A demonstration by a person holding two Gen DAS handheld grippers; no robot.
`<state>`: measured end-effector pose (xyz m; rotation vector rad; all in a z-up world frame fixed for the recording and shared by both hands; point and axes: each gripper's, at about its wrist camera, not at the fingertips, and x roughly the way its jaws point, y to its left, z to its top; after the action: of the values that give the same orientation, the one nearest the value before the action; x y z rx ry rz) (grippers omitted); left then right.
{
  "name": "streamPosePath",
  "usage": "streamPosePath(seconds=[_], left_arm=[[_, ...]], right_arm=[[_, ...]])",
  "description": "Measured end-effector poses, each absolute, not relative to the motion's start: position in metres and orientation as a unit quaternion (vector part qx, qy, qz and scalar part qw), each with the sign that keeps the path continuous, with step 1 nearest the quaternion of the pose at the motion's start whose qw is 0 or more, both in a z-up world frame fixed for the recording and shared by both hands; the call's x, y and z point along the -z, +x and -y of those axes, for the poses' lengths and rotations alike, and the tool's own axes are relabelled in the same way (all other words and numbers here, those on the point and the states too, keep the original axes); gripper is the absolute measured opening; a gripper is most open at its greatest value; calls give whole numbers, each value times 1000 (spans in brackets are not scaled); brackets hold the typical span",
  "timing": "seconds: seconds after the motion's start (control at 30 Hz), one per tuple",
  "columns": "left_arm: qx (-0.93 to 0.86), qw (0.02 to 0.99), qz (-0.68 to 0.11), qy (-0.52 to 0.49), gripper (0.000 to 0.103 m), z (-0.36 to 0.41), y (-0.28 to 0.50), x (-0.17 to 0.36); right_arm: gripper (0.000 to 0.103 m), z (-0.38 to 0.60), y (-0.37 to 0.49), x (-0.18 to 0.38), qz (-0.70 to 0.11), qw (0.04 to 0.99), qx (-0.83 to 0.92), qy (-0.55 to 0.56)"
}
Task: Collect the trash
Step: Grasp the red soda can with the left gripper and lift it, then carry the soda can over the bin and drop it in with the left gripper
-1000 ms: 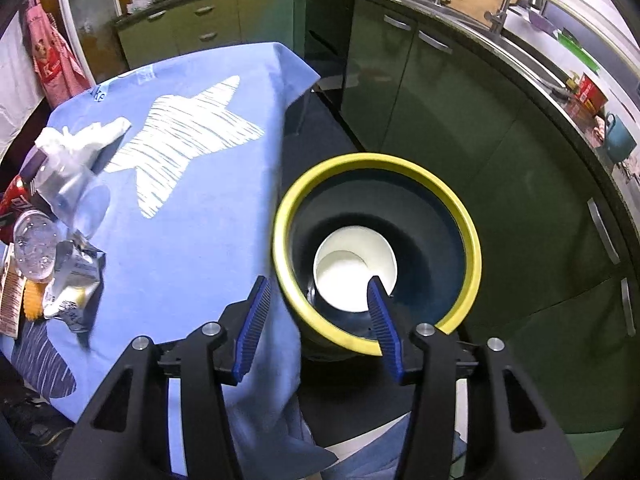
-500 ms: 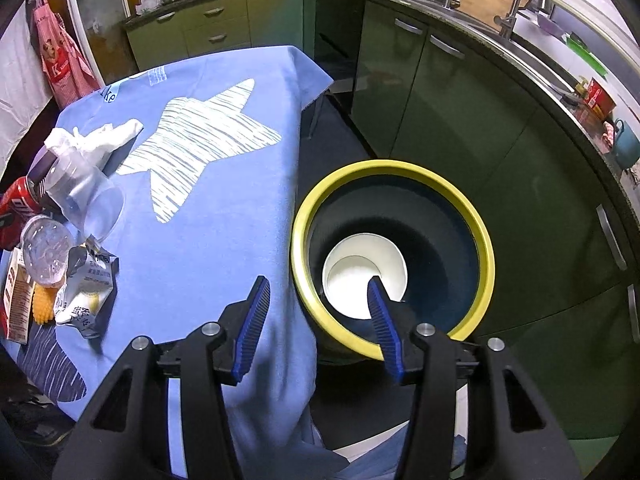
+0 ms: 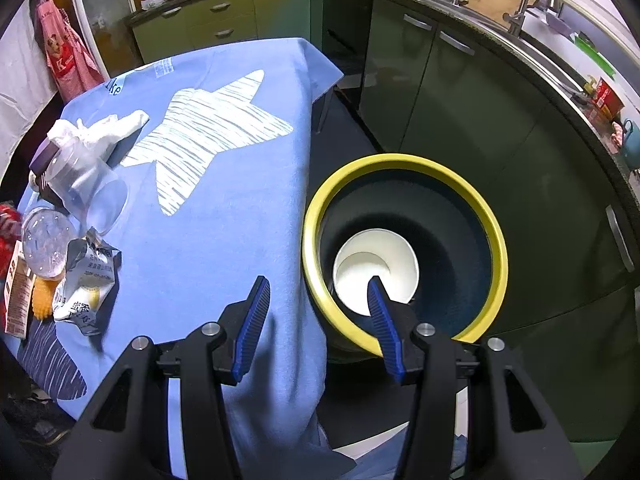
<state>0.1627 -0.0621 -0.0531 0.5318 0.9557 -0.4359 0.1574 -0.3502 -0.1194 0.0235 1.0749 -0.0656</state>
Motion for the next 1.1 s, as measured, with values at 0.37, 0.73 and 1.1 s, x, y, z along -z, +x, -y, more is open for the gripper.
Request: streamPosePath(seconds=[0.37, 0.73, 1.1], left_arm=[[174, 748, -605, 209, 66, 31, 180, 70], [55, 685, -717, 117, 63, -2, 171, 95], [9, 641, -765, 60, 75, -23, 166, 120]], right_arm=[[51, 338, 165, 114, -519, 855, 23, -11], [55, 332, 162, 112, -517, 856, 1, -16], [56, 332, 160, 124, -524, 852, -11, -7]])
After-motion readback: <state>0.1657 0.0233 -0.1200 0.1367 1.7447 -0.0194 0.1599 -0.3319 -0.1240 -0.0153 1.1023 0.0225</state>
